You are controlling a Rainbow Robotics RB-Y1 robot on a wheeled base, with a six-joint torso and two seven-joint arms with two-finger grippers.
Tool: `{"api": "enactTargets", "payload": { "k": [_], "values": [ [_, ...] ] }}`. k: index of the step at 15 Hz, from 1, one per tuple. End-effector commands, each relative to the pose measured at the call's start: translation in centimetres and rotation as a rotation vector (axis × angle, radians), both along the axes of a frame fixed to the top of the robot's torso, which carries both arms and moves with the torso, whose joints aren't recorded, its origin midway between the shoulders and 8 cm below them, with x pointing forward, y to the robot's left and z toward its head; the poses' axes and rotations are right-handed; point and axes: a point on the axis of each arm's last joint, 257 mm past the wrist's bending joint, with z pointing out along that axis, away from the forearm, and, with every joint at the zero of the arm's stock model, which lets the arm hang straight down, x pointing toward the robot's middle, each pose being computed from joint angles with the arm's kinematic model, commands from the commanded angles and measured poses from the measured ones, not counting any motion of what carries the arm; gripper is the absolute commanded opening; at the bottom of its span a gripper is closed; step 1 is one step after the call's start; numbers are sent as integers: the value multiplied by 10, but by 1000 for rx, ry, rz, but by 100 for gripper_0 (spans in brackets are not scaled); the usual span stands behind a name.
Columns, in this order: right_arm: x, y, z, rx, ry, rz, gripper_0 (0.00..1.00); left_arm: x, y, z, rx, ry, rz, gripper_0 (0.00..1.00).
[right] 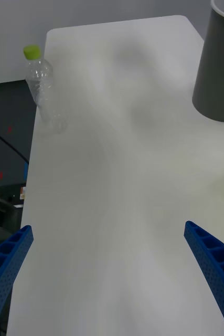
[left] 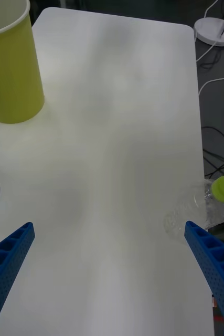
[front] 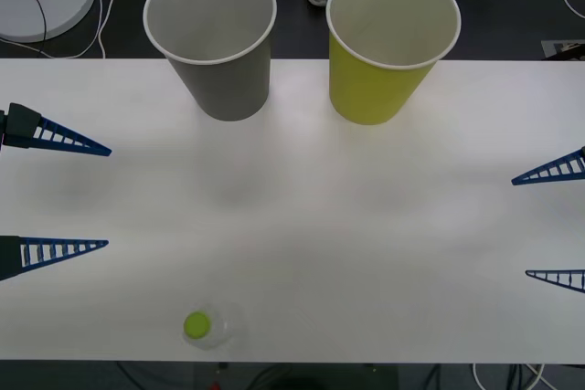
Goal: Put the can into the green bin and the plastic bottle into the gray bin
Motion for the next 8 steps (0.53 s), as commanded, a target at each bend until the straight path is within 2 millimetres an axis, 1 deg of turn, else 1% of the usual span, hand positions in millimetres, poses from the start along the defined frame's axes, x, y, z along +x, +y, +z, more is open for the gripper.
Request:
{"api": "enactTargets", "payload": {
  "k": [1, 3, 4, 6, 8],
  "values": [
    [0, 0, 0, 0, 0, 0, 100, 0, 0, 0, 0, 0, 0, 100],
    [0, 0, 0, 0, 0, 0, 100, 0, 0, 0, 0, 0, 0, 100],
    [0, 0, 0, 0, 0, 0, 100, -14, -6, -19, -32, 65, -5, 100],
    [0, 0, 0, 0, 0, 0, 100, -17, -16, -19, -114, 89, -3, 100],
    [0, 0, 0, 0, 0, 0, 100, -17, -13, -23, -107, 39, -42, 100]
  ]
}}
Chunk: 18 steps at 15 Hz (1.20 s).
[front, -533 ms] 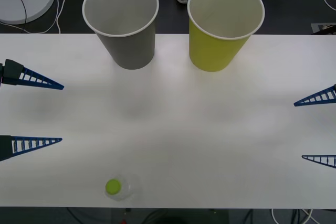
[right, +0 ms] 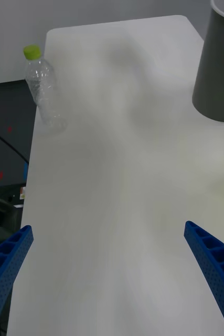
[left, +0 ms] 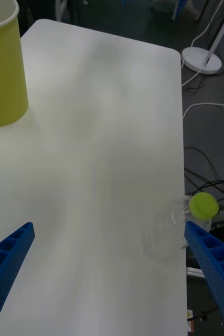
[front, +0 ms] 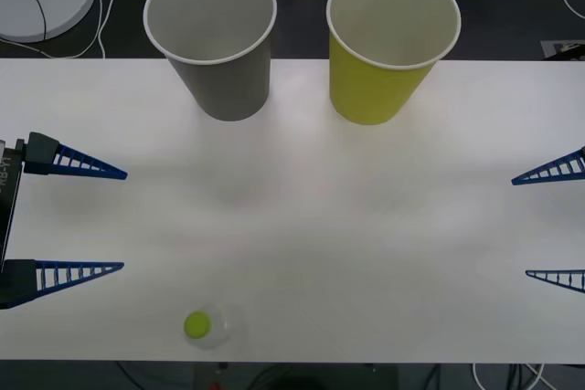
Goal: Put the can into the green bin and the plastic bottle into the gray bin
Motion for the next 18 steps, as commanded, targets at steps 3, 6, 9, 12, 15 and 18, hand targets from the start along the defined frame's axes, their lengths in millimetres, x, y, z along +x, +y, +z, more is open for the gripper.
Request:
{"api": "enactTargets", "payload": {
  "k": [3, 6, 9, 12, 15, 18],
  "values": [
    [0, 0, 0, 0, 0, 0, 100, -10, 10, -14, -19, -56, -64, 100],
    [0, 0, 0, 0, 0, 0, 100, -20, 16, -26, -15, -50, -69, 100],
    [0, 0, 0, 0, 0, 0, 100, -26, 22, -37, -1, -54, -76, 100],
    [0, 0, 0, 0, 0, 0, 100, -33, 39, -52, 22, -58, -93, 100],
    [0, 0, 0, 0, 0, 0, 100, -40, 59, -62, 38, -50, -117, 100],
    [0, 0, 0, 0, 0, 0, 100, -50, 68, -74, 44, -43, -134, 100]
  ]
}}
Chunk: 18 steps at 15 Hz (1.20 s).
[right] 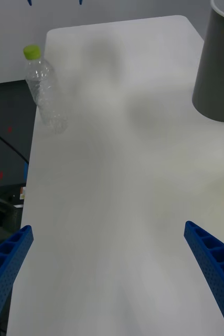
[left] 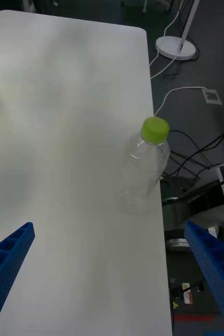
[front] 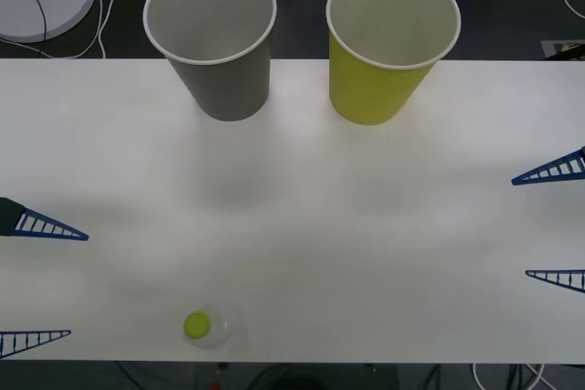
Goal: Put the can into the green bin and the plastic bottle into the gray bin
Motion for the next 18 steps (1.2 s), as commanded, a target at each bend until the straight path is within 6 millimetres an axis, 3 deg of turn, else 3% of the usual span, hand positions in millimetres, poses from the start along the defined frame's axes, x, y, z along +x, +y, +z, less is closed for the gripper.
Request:
{"api": "enactTargets", "payload": {
  "k": [1, 8, 18],
  "values": [
    [0, 0, 0, 0, 0, 0, 100, -9, 5, -12, 1, -6, -12, 100],
    [0, 0, 0, 0, 0, 0, 100, -28, -1, -41, -11, -7, -20, 100],
    [0, 0, 0, 0, 0, 0, 100, -25, -47, -75, -101, -3, 10, 100]
  ]
}}
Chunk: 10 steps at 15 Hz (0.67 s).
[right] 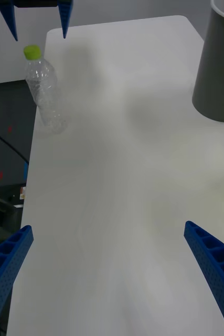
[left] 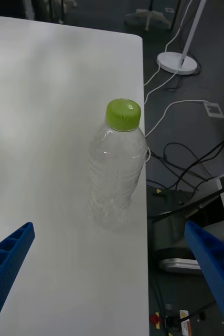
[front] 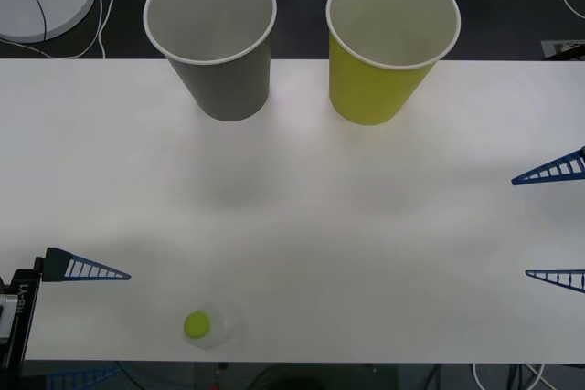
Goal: Put the can into the green bin and the plastic bottle into the gray bin
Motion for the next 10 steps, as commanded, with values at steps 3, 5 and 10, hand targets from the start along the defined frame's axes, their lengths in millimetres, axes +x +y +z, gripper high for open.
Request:
{"api": "enactTargets", "payload": {
  "k": [3, 5, 10],
  "values": [
    [0, 0, 0, 0, 0, 0, 100, -3, -27, -19, -41, 19, 5, 100],
    [0, 0, 0, 0, 0, 0, 100, -3, -37, -24, -58, 17, 12, 100],
    [0, 0, 0, 0, 0, 0, 100, 4, -59, -34, -83, 4, 23, 100]
  ]
}}
